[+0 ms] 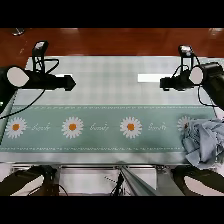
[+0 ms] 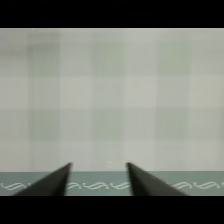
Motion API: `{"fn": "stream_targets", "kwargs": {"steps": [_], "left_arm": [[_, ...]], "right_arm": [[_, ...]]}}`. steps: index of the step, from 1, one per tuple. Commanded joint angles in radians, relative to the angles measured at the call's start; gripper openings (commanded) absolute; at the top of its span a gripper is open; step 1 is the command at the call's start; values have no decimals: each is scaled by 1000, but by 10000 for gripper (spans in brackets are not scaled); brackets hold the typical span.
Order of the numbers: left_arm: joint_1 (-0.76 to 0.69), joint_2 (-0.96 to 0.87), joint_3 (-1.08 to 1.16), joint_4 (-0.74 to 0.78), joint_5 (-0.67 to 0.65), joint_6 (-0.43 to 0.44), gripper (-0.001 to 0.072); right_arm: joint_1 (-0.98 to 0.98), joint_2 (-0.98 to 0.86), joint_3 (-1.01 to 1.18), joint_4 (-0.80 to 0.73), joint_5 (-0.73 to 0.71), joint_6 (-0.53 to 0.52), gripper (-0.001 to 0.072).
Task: Fold the shirts.
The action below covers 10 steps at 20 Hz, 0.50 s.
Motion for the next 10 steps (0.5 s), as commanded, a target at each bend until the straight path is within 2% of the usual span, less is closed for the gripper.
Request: {"fn": "stream_targets", "kwargs": {"steps": [1,3,4,7,10], "left_arm": [[4,0,18,1,-80,13,702],[21,23,14,0,-199,90,702],[31,49,-4,0,-242,91,702],[41,224,-185,-57,-237,92,702],[41,393,-375,-96,-182,91,702]], "right_arm": [[-13,11,29,-201,163,15,626],[-76,67,20,-363,344,22,626],[-139,114,-4,-388,389,23,626],[-386,293,-148,-352,372,103,626],[-621,408,-304,-246,309,80,626]]}}
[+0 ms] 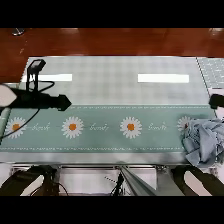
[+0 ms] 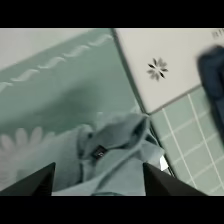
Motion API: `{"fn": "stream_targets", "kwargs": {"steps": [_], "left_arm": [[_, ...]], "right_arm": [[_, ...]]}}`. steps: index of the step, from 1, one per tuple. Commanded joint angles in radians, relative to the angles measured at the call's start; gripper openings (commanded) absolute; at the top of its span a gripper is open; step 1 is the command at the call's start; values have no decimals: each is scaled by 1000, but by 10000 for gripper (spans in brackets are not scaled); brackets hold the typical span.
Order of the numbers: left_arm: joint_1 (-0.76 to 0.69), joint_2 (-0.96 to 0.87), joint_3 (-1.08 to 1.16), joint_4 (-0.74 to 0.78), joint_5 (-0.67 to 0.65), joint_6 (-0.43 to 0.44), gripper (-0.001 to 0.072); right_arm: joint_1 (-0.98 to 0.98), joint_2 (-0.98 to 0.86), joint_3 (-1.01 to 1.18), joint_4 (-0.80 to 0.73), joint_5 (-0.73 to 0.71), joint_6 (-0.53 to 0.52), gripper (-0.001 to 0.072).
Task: Fold the shirts.
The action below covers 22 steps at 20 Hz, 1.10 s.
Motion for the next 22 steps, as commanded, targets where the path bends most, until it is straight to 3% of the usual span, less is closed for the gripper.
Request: {"fn": "stream_targets", "kwargs": {"steps": [1,4,7,13,14,15,16,17,22], "left_arm": [[5,164,-181,-41,18,6,702],[5,180,-214,-42,0,-6,702],[5,173,-214,-55,16,-21,702],[5,151,-214,-147,69,-20,702],[4,146,-214,-154,68,-20,702],[4,142,-214,-159,69,-20,702],[5,142,-214,-163,69,-20,702],[5,141,-214,-162,69,-20,702],[5,142,-214,-167,87,-54,702]], "right_arm": [[-267,114,-160,113,-16,-26,626],[-417,100,-235,234,-66,-120,626],[-493,42,-254,234,-98,-161,626],[-505,-129,-254,421,-99,-285,615],[-505,-146,-254,473,-111,-324,569],[-505,-154,-254,521,-119,-369,394],[-505,-153,-253,573,-122,-424,110],[-505,-143,-251,633,-121,-474,28],[-502,56,-115,1076,-134,-622,27]]}}
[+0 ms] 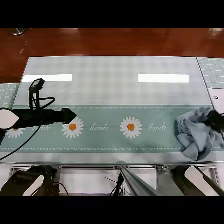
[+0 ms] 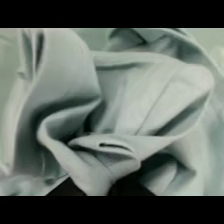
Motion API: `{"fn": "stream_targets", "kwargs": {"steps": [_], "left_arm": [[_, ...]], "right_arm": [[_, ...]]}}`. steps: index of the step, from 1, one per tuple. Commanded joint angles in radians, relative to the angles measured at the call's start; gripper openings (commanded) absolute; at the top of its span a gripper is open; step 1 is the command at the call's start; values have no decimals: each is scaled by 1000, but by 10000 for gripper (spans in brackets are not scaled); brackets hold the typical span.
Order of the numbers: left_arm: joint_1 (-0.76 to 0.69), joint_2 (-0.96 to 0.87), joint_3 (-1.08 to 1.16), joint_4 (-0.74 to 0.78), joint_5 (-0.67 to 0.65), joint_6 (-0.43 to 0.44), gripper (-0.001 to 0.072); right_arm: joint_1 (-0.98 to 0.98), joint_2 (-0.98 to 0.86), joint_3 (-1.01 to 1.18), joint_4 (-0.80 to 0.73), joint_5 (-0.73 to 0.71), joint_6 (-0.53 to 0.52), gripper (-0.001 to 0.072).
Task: Fold the shirts.
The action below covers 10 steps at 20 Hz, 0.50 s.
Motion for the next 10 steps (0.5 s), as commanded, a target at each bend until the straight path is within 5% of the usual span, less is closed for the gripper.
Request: {"fn": "stream_targets", "kwargs": {"steps": [1,3,10], "left_arm": [[0,-1,0,-13,10,-13,702],[0,0,0,-40,13,27,702],[0,0,0,-92,-14,51,702]], "right_arm": [[0,148,117,396,-32,-108,27],[0,233,210,541,-68,-110,26],[210,288,726,522,-40,-52,26]]}}
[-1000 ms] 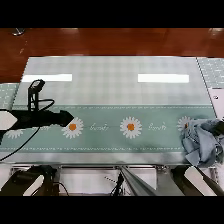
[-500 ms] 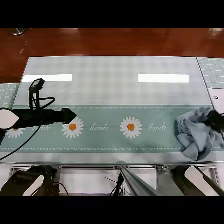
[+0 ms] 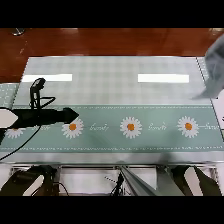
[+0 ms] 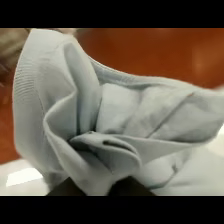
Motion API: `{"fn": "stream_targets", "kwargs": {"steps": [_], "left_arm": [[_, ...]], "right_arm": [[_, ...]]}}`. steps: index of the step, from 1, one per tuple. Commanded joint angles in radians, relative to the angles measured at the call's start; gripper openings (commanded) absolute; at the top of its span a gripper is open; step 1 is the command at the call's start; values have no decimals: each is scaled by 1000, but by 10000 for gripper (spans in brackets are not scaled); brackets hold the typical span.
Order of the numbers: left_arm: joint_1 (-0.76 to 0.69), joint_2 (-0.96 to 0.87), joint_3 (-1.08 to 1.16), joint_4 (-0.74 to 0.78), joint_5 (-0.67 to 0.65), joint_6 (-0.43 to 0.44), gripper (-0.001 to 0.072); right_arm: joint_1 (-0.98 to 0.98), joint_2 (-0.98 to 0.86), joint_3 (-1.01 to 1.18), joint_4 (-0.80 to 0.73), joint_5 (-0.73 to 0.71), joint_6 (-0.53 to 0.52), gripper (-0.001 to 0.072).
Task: Fold the shirts.
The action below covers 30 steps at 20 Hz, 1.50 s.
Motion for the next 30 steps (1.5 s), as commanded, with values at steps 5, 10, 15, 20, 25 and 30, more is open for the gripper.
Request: {"fn": "stream_targets", "kwargs": {"steps": [5,10,15,20,25,30], "left_arm": [[0,0,0,-16,-6,8,702],[-2,-2,0,-16,2,8,702],[-2,-3,0,-15,-2,8,702],[-2,-3,0,-15,-21,9,702],[-2,-3,0,-15,-47,9,702],[-6,-3,-50,-14,-257,53,702]], "right_arm": [[325,13,282,-20,182,53,26],[683,10,18,-213,201,148,26],[1072,-101,-391,-252,-173,251,26],[1288,-451,-432,-148,-435,284,27],[1236,-575,-390,79,-370,127,619],[752,-347,-301,-145,11,117,618]]}}
